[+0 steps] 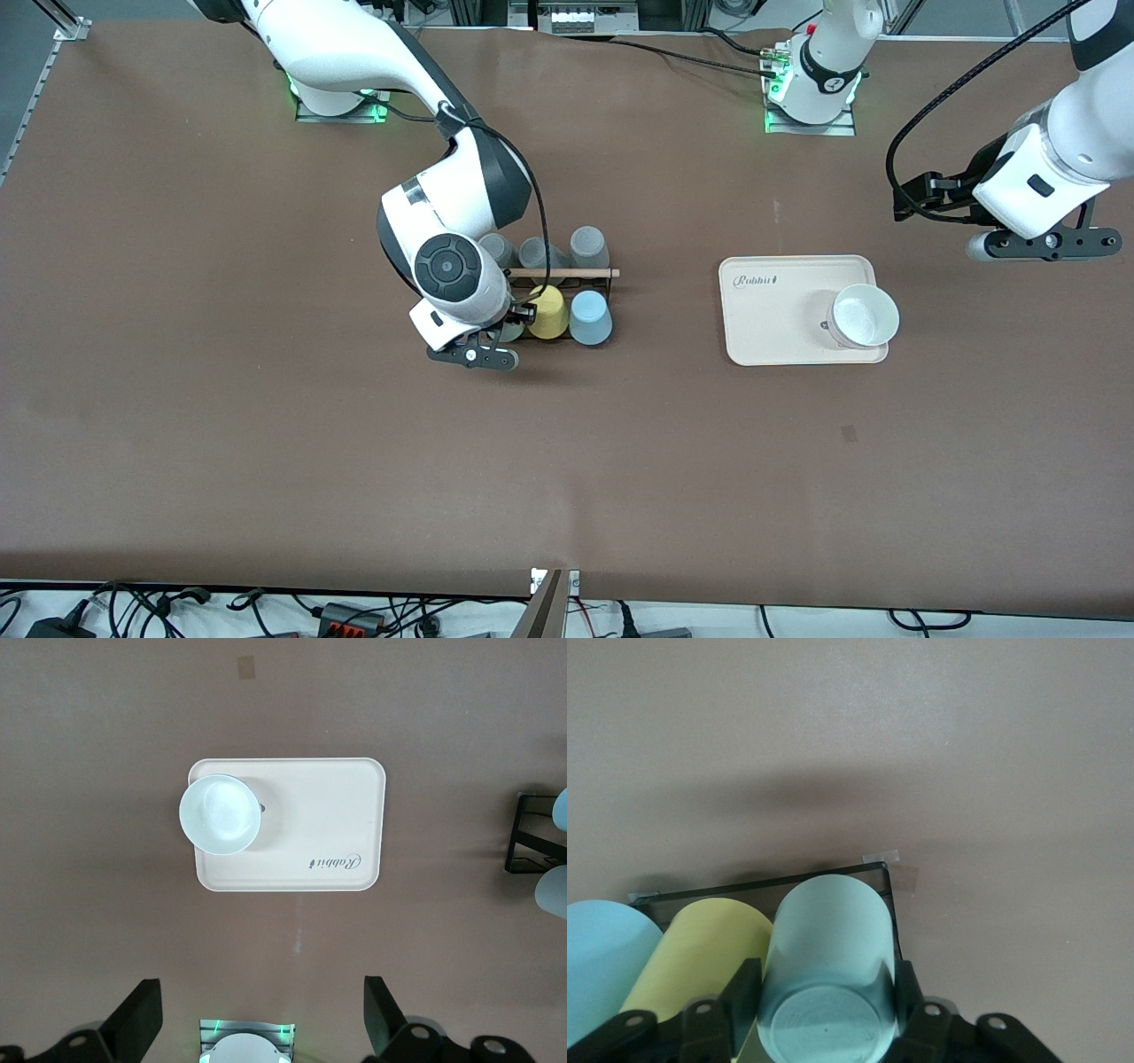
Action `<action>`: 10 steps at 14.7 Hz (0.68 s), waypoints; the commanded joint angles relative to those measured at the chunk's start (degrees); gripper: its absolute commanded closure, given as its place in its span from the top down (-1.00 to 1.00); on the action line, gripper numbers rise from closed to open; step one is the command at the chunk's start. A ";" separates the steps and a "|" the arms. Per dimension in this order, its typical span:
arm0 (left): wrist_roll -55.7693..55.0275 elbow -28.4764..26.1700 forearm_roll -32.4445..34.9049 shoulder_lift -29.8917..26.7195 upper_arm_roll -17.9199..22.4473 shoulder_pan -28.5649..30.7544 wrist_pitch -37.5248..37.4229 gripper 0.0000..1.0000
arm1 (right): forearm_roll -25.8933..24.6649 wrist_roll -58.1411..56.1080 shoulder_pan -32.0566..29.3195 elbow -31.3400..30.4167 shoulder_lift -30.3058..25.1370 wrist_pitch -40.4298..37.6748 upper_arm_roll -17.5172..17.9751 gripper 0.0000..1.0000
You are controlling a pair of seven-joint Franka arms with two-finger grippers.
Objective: Hang scattered cups on rack with three cups
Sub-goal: 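Carry the green cup with the right gripper onto the rack beside the yellow cup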
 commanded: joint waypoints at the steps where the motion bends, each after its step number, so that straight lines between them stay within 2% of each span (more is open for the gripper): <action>1: 0.39 0.23 -0.83 -0.69 0.06 0.39 -0.81 1.00 | 0.85 1.13 0.22 1.74 0.23 -0.64 -0.61 1.00; 6: 0.39 0.23 -0.83 -0.69 0.06 0.39 -0.90 1.00 | 0.23 0.51 -1.54 2.01 -4.24 -1.70 -2.19 1.00; 10: 0.39 0.23 -0.83 -0.69 0.06 0.39 -0.90 1.00 | 0.06 -3.25 -2.85 1.92 -10.56 -4.69 -8.16 1.00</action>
